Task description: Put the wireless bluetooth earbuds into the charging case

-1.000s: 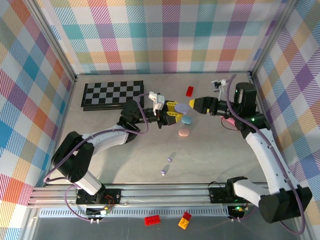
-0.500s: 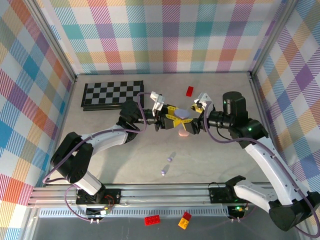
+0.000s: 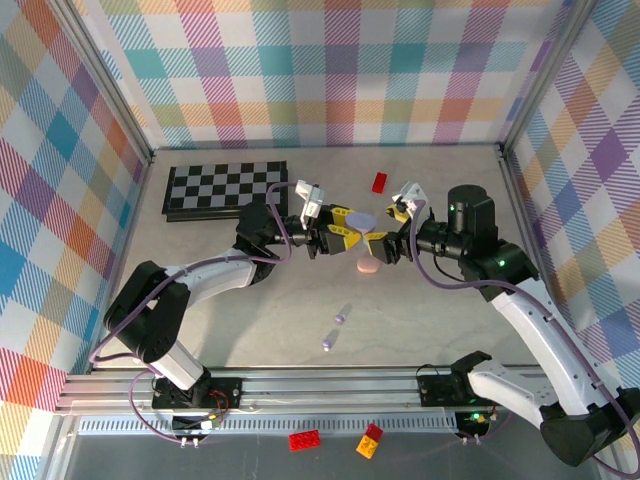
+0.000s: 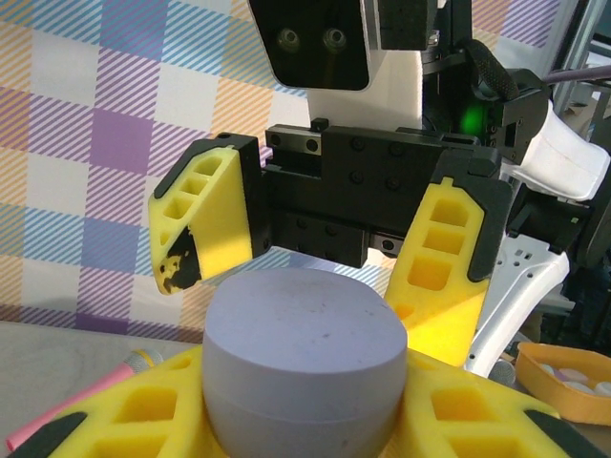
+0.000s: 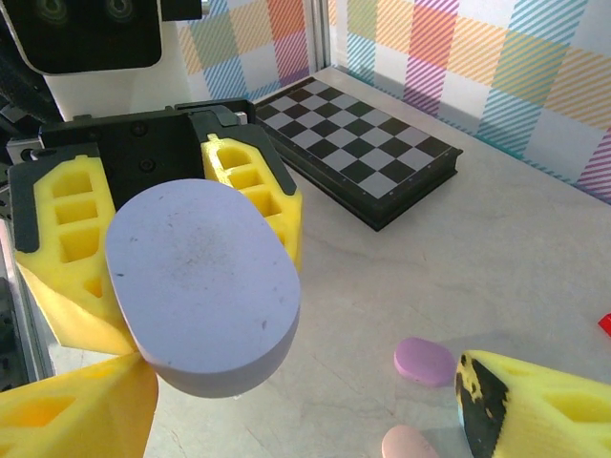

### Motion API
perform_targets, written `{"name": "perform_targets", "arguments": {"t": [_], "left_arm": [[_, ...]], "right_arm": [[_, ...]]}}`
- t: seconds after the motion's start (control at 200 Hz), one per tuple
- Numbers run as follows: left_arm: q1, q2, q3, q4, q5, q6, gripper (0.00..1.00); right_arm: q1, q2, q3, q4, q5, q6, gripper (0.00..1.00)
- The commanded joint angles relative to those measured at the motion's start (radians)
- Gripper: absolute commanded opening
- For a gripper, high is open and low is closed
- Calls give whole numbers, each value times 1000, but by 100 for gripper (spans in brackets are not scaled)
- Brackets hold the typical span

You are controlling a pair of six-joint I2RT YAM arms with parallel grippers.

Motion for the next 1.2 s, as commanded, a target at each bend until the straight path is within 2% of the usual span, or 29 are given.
{"name": "perform_targets", "arguments": {"t": [0.0, 0.525, 0.815, 1.005, 1.13, 1.195], "left_arm": [[2, -6, -28, 77, 78, 29, 27], [11, -52, -57, 18, 89, 92, 26], [38, -52, -80, 25, 31, 121, 26], [93, -86, -106, -24, -46, 189, 25], [128, -109, -121, -63, -89, 218, 26], [151, -115, -133, -50, -111, 216, 26]], "right_arm": [[-13, 10, 22, 74, 44, 48, 80], [-57, 24, 2, 145, -24, 187, 78], [-57, -39, -49, 212, -124, 217, 80], [-59, -143, -160, 261, -87, 370, 80], [-59, -203, -258, 231, -3, 547, 79], [-57, -208, -298, 213, 0, 650, 77]]}}
